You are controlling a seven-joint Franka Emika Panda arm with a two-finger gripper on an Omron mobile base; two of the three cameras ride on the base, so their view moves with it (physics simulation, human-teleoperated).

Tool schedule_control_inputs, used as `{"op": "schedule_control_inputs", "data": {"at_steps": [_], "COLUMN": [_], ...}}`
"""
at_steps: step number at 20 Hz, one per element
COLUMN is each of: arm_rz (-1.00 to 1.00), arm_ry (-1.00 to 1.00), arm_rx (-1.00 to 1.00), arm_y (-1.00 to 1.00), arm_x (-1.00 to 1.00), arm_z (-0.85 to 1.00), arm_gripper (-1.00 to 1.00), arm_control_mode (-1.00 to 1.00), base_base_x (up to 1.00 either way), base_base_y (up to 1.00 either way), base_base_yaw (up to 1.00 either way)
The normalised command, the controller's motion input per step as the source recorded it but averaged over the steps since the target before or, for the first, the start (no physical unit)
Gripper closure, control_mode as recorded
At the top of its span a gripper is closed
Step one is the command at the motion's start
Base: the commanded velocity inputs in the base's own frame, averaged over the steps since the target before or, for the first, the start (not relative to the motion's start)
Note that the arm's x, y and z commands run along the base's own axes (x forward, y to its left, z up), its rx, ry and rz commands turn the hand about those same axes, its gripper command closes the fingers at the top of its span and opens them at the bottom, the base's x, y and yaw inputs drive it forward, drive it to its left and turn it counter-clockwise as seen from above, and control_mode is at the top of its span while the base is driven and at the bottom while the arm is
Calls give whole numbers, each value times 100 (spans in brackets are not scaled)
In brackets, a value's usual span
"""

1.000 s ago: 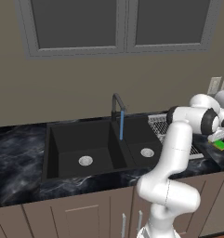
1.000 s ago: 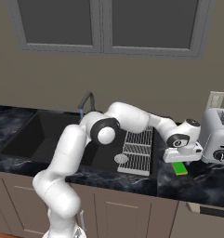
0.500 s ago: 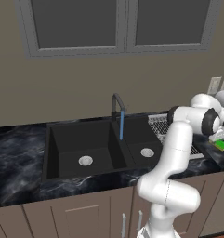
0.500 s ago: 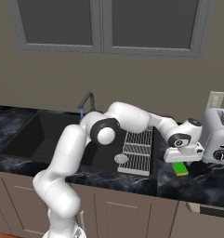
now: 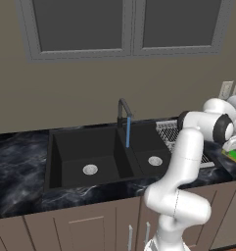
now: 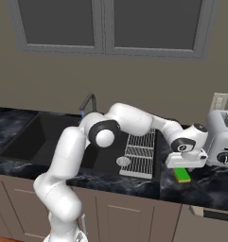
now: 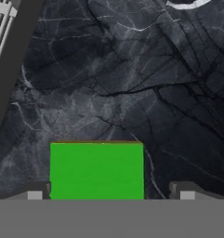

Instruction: Soak the sponge with water for a few seconds and then drop it inside the sink.

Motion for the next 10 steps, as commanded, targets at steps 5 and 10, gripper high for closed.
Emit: {"op": "schedule_control_inputs", "data": {"at_steps": [5, 10], "arm_rz": [0, 3], "arm_ry": [0, -2], "arm_rx": [2, 0], "arm_y": [21, 1], "arm_x": [-4, -18], "arm_z": [0, -54], "arm_gripper": [-100, -100], "arm_control_mode": [-100, -100], "base_base_x": [0, 0], "base_base_y": [0, 0], "base_base_yaw": [0, 0]}}
